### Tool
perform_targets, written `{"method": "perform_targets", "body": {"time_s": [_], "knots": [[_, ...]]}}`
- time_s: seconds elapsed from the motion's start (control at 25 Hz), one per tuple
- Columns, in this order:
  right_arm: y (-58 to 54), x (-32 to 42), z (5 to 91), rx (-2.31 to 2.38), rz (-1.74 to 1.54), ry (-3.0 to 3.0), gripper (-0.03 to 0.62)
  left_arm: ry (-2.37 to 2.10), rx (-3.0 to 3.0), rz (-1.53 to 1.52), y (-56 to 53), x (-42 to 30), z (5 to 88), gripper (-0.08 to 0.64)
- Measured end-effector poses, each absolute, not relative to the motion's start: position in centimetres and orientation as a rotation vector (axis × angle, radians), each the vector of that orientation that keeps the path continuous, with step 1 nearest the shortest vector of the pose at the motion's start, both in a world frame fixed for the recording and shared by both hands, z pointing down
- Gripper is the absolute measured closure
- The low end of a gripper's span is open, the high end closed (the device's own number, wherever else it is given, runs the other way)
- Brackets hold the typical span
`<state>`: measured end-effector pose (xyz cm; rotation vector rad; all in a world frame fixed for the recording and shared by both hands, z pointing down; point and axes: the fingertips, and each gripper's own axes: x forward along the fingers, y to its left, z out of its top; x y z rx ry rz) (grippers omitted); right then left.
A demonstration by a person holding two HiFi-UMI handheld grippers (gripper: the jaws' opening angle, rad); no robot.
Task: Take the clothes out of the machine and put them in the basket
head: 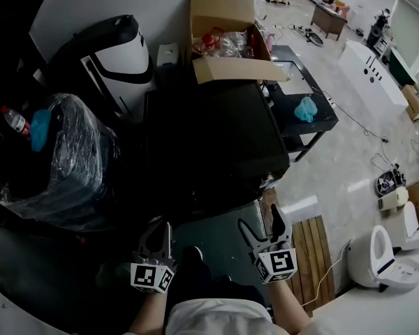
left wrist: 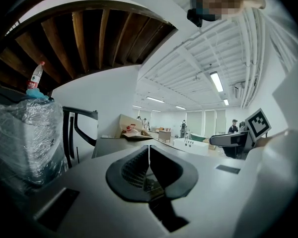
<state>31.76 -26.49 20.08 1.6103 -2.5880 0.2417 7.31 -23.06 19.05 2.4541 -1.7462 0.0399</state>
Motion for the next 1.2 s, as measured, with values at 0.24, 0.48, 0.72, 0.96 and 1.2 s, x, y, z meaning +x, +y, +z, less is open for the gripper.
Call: {"method": "perform_targets", "body": {"time_s": [0.24,0.48,0.72,0.96,1.2], "knots": [[-28.1,31.4,21.5,1.634,0.274,-2.551,0.162,-1.703,2.502,0.066,-24.4,7.0,19.6,0.537],[-29.2,31.4,26.3,1.643,0.252,-2.568,0.163,-1.717,2.479,0.045,-24.3,6.5,25.3,0.537],[-30.9,30.3,32.4,1.658,0.220,-2.590,0.164,-1.728,2.498,0.035,-25.4,5.7,31.1,0.537],[-32.1,28.8,38.3,1.640,0.205,-2.617,0.166,-1.752,2.533,0.008,-27.1,5.4,37.1,0.537],[-32.9,27.9,45.4,1.616,0.227,-2.648,0.166,-1.687,2.561,-0.012,-28.4,6.5,43.2,0.537]]}}
